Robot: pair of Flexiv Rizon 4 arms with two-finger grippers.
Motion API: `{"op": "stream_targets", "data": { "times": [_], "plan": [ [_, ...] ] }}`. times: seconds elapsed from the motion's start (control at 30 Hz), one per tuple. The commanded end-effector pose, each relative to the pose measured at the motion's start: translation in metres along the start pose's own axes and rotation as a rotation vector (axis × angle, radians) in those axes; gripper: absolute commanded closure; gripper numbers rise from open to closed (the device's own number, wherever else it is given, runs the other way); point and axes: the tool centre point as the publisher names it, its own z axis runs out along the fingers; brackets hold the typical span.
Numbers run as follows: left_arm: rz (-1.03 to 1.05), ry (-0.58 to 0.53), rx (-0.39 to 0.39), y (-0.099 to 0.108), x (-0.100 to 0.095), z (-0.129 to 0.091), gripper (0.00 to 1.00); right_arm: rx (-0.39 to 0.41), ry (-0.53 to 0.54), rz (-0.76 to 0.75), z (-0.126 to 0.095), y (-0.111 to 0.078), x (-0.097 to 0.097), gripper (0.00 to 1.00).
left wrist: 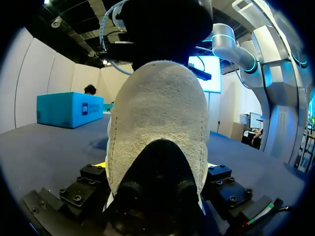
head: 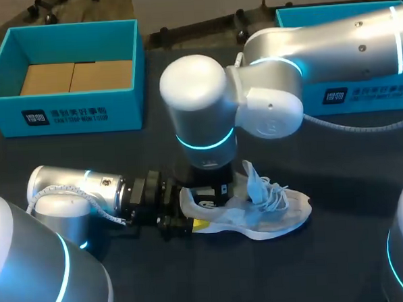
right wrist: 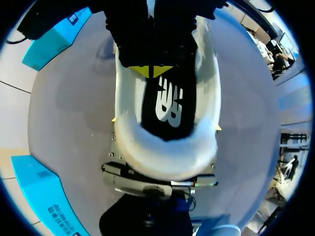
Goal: Take the shoe out of the shoebox, open the shoe tongue, remove and reinsert the insole, then place the shoe into the shoebox
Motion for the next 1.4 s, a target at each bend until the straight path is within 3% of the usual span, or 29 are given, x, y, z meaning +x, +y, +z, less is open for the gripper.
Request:
{"op": "stream_targets", "data": {
  "times": [0.03, 0.43, 0.47, 0.53, 0.63, 0.8, 0.93, 1.17, 1.4],
  "plan": [
    [0.000, -0.001, 0.001, 0.004, -0.001, 0.000, 1.00, -0.019, -0.007, 0.002, 0.002, -0.017, -0.001, 1.00],
    [0.000, -0.001, 0.001, 0.004, -0.001, 0.000, 1.00, -0.050, -0.015, 0.002, 0.004, -0.036, -0.001, 1.00],
    [0.000, -0.001, 0.001, 0.004, -0.001, 0.000, 1.00, -0.058, -0.010, 0.001, 0.005, -0.037, -0.002, 0.94],
    [0.000, -0.001, 0.001, 0.004, -0.001, 0.000, 1.00, -0.068, -0.003, -0.001, 0.009, -0.038, -0.003, 0.67],
    [0.000, -0.001, 0.001, 0.004, -0.001, 0.000, 1.00, -0.075, 0.004, -0.004, 0.014, -0.037, -0.003, 0.55],
    [0.000, -0.001, 0.001, 0.004, -0.001, 0.000, 1.00, -0.068, 0.031, 0.007, 0.019, -0.034, -0.003, 0.57],
    [0.000, -0.001, 0.001, 0.004, -0.001, 0.000, 1.00, -0.086, 0.050, 0.017, 0.029, -0.035, 0.001, 0.48],
    [0.000, -0.001, 0.001, 0.004, -0.001, 0.000, 1.00, -0.121, 0.101, 0.041, 0.042, -0.032, 0.007, 0.51],
    [0.000, -0.001, 0.001, 0.004, -0.001, 0.000, 1.00, -0.106, 0.176, 0.073, 0.043, -0.027, 0.019, 0.53]
  ]
}}
